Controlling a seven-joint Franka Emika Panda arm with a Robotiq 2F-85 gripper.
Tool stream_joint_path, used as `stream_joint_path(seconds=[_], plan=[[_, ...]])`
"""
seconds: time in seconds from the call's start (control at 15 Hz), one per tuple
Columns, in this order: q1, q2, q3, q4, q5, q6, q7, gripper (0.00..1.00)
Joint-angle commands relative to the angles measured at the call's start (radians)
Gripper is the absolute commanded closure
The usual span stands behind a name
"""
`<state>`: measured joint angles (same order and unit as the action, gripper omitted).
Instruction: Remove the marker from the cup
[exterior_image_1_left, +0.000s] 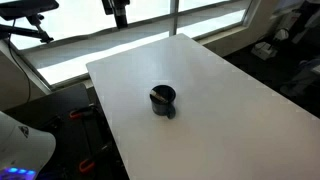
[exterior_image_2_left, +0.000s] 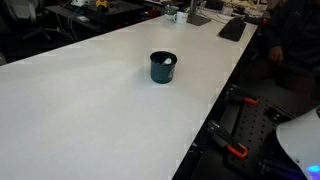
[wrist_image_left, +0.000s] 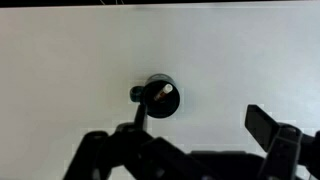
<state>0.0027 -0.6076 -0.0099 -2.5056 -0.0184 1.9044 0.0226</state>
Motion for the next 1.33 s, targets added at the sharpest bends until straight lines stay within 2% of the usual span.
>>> stream_joint_path(seconds=[0.0, 0.47, 0.93, 1.27], plan=[[-0.005, 0.000, 0.004, 0.002, 0.002, -0.002, -0.003, 0.00], [-0.009, 0.023, -0.003, -0.011, -0.011, 0.058, -0.019, 0.00], [-0.028, 0.119, -0.019, -0.057, -0.048, 0.237, -0.027, 0.00], [-0.044, 0.195, -0.039, -0.104, -0.033, 0.295, -0.023, 0.00]])
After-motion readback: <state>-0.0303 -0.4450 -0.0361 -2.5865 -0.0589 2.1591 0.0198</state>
